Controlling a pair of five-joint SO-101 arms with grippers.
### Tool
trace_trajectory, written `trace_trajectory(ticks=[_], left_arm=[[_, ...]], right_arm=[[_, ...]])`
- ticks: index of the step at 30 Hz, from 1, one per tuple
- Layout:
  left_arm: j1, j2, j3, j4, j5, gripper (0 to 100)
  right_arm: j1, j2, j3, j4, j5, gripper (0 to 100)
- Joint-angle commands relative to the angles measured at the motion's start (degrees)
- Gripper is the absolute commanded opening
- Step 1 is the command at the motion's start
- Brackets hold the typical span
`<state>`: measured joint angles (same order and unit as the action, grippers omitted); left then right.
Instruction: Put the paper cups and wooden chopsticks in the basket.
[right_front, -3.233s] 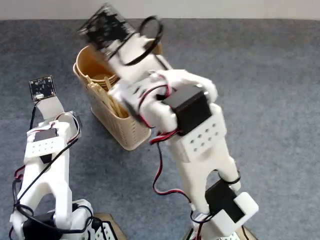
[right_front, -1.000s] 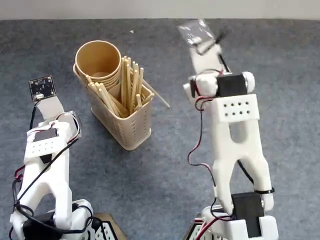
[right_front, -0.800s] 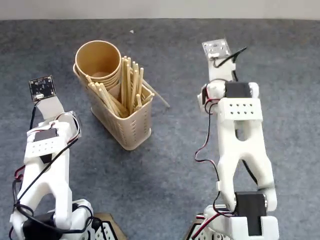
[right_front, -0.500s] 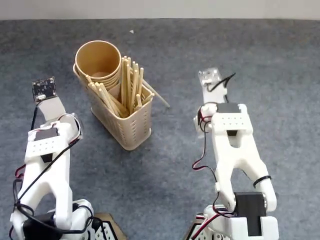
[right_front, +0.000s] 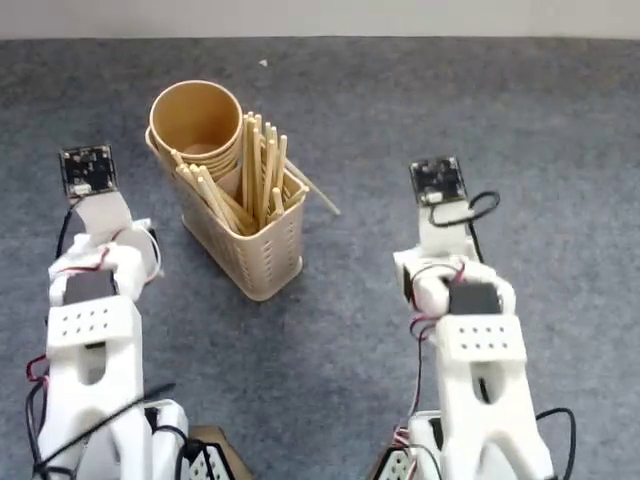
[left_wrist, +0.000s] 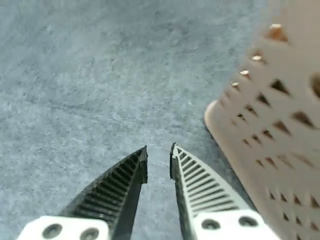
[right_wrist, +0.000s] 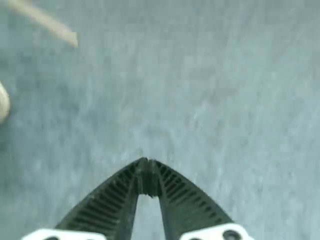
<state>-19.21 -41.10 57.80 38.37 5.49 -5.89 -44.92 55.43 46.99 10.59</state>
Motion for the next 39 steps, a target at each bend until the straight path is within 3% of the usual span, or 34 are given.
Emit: trace_trajectory(ticks=[1, 5, 8, 15, 22, 32, 39], left_arm=[[3.8, -3.7, 2.9, 0.1, -0.5, 10], [4.2, -3.7, 3.5, 0.1, -0.6, 10], [4.2, -3.7, 3.6, 0.1, -0.6, 10], [4.2, -3.7, 4.4, 0.1, -0.6, 10], [2.7, -3.7, 4.6, 0.0, -0.6, 10], [1.7, -3.7, 4.9, 0.0, -0.6, 10], [1.7, -3.7, 4.9, 0.0, -0.6, 10]], right_arm=[[-5.8, -4.6, 6.4, -15.3, 0.0, 6.0], [-14.5, -4.6, 11.9, -24.4, 3.8, 30.1], [-19.1, -4.6, 13.5, -27.3, 8.0, 37.1], [-21.1, -2.9, 15.2, -39.2, 12.7, 33.2], [-21.1, 15.2, 11.7, -48.6, 12.8, 31.7], [-20.9, 33.6, -2.7, -49.2, 12.6, 31.1], [-16.2, 31.1, -3.0, -49.2, 12.5, 1.9]])
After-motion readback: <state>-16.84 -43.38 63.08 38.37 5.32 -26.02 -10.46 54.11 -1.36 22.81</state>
